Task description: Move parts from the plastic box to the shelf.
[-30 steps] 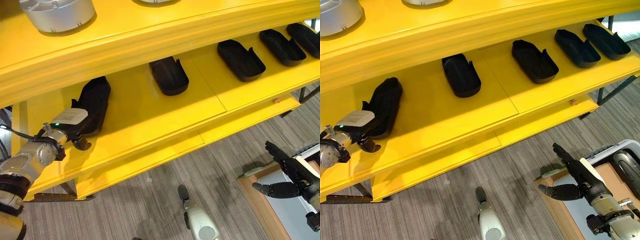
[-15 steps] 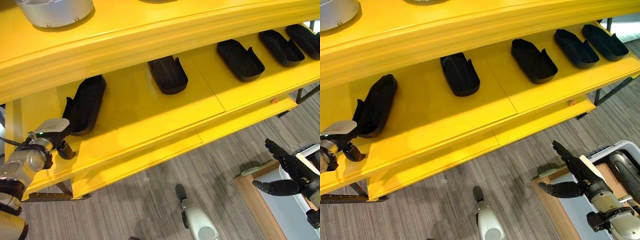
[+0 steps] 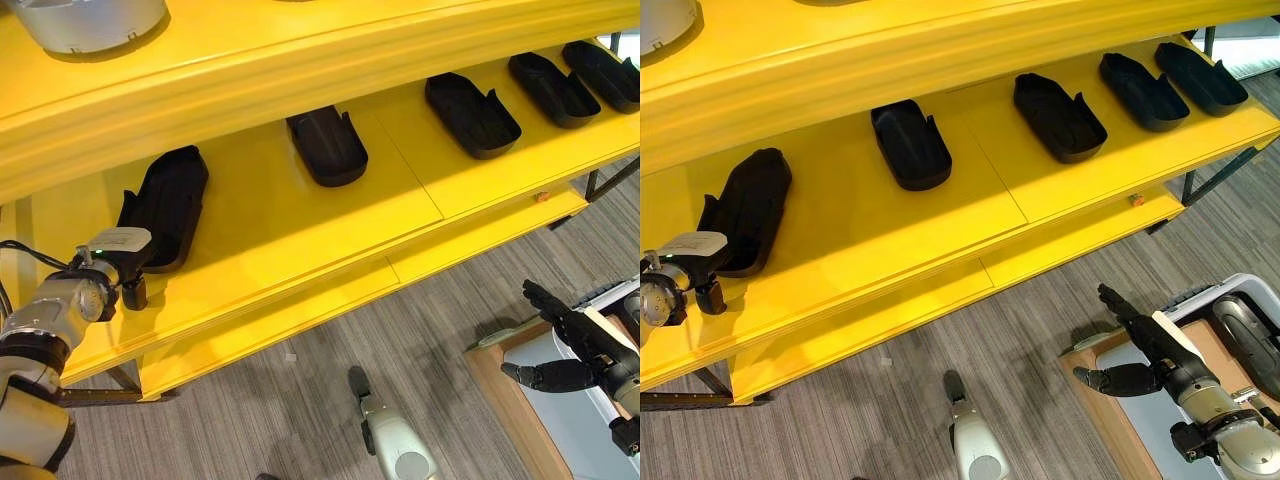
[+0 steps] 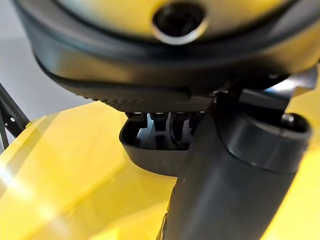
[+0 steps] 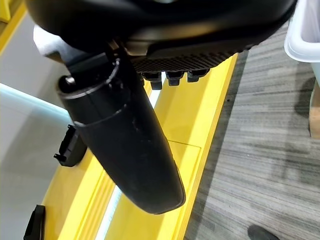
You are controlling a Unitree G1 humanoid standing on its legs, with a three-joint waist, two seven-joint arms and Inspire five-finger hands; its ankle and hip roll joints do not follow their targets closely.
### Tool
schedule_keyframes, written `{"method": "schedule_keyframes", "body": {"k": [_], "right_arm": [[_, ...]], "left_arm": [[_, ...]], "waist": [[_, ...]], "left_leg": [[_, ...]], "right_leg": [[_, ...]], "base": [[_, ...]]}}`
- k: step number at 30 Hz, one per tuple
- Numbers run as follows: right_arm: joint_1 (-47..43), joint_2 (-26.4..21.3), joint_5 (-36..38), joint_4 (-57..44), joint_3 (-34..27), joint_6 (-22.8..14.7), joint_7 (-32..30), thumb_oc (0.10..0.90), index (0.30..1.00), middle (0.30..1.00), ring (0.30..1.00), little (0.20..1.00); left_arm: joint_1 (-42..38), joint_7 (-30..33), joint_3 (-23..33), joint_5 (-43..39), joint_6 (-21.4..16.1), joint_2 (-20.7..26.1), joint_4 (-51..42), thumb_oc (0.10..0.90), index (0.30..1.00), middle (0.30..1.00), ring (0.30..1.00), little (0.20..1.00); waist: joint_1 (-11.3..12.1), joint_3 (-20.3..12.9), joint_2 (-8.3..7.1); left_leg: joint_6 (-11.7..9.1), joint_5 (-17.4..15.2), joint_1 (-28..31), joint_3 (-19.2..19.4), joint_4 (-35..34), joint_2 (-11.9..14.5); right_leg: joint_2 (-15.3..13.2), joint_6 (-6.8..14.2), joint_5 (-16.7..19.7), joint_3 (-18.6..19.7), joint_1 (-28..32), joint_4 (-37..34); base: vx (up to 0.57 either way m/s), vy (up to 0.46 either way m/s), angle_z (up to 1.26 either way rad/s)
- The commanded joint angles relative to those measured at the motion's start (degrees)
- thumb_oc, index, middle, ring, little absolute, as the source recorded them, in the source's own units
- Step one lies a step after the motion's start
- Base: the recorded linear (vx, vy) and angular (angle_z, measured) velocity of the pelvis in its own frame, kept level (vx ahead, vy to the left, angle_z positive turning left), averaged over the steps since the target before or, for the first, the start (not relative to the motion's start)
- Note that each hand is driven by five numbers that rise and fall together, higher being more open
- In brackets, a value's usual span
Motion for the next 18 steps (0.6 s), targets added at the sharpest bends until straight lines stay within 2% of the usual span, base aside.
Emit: {"method": "schedule_keyframes", "body": {"k": [1, 10, 12, 18], "right_arm": [[-2.76, -3.56, 4.42, -6.57, -3.90, -2.66, -0.45, 0.900, 1.000, 1.000, 1.000, 1.000], [-3.23, -2.89, 4.62, -6.14, -3.53, -1.89, 0.06, 0.900, 1.000, 1.000, 1.000, 1.000], [-3.51, -2.00, 4.21, -5.50, -3.12, -1.49, 0.12, 0.900, 1.000, 1.000, 1.000, 1.000], [-3.68, -0.96, 3.64, -4.34, -2.85, -0.87, 0.27, 0.900, 1.000, 1.000, 1.000, 1.000]], "left_arm": [[-7.16, -0.84, 4.02, -0.88, 0.11, -1.81, -0.39, 0.900, 1.000, 1.000, 1.000, 1.000], [-10.06, -2.53, 2.57, -2.86, 0.55, -4.44, -3.47, 0.900, 1.000, 1.000, 1.000, 1.000], [-10.52, -3.83, 2.33, -4.77, 0.06, -5.01, -11.12, 0.900, 1.000, 1.000, 1.000, 1.000], [-9.37, -5.01, 3.41, -7.31, -0.27, -5.55, -18.79, 0.900, 1.000, 1.000, 1.000, 1.000]], "waist": [[-2.56, -0.83, -0.64], [-3.13, -0.83, -0.68], [-2.91, -0.82, -0.55], [-2.72, -0.91, -0.46]], "left_leg": [[-2.61, 6.70, -0.49, -3.28, 1.99, 7.48], [-2.54, 6.33, -0.62, -3.33, 2.10, 7.50], [-2.51, 6.18, -0.60, -3.78, 2.16, 7.44], [-2.48, 6.08, -0.32, -3.95, 2.20, 7.41]], "right_leg": [[-3.00, 5.62, -0.97, 6.11, -2.62, 4.13], [-2.91, 5.45, -1.17, 6.39, -3.00, 4.43], [-2.96, 5.33, -1.51, 6.19, -2.96, 4.80], [-2.87, 5.17, -1.84, 6.07, -2.77, 5.11]], "base": [[0.00, 0.000, 0.00], [0.00, -0.002, -0.01], [0.02, -0.018, 0.03], [0.00, 0.000, 0.00]]}}
